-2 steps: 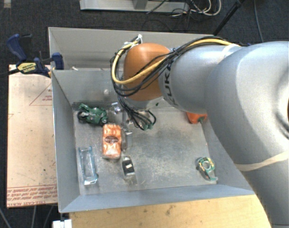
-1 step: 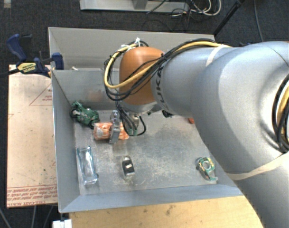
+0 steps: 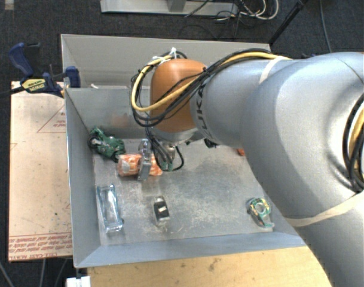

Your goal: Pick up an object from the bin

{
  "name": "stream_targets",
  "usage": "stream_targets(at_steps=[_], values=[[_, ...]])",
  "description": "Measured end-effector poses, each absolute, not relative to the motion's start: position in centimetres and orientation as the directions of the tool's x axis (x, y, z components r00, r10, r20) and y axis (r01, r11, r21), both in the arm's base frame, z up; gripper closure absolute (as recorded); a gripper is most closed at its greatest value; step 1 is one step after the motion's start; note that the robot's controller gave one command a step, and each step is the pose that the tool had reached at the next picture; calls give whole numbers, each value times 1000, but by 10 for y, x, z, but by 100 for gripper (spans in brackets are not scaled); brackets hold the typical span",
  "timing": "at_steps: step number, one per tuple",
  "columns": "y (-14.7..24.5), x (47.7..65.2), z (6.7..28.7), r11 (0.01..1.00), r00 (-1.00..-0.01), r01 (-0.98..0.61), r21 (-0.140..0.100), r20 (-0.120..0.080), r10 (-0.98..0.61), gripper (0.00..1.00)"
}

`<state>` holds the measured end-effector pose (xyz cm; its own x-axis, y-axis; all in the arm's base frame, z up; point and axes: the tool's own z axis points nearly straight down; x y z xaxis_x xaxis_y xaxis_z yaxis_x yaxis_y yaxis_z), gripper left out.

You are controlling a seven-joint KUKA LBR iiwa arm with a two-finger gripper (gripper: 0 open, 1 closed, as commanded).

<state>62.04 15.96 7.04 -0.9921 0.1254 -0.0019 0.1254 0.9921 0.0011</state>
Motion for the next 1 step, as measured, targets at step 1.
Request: stream_targets(at_steps=[1], values=[[160, 618, 76, 992, -992, 127, -2, 5, 127, 100]])
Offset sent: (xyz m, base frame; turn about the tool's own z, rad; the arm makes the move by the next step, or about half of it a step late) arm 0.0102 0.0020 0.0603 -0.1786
